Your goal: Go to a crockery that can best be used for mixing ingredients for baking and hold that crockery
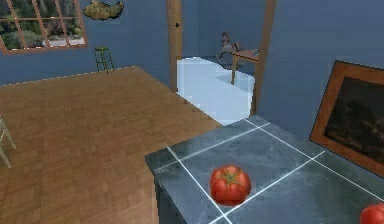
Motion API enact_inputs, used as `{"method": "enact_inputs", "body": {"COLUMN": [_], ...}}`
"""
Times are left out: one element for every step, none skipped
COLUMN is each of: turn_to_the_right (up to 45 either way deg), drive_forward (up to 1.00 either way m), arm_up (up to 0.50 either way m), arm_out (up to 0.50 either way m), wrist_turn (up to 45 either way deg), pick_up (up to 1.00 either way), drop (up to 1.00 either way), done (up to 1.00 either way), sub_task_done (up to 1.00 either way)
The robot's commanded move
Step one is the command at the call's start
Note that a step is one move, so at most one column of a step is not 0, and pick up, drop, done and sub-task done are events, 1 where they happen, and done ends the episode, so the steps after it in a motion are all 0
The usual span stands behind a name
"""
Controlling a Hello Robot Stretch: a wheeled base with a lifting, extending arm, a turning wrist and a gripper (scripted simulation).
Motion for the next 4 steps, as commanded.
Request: {"method": "enact_inputs", "body": {"turn_to_the_right": [0.0,0.0,0.0,0.0], "drive_forward": [0.0,0.0,0.0,0.0], "arm_up": [0.0,-0.06,0.0,0.06], "arm_out": [0.0,0.0,0.0,0.0], "wrist_turn": [27.0,0.0,0.0,0.0], "pick_up": [0.0,0.0,1.0,0.0], "drop": [0.0,0.0,0.0,0.0], "done": [0.0,0.0,0.0,0.0], "sub_task_done": [0.0,0.0,0.0,0.0]}}
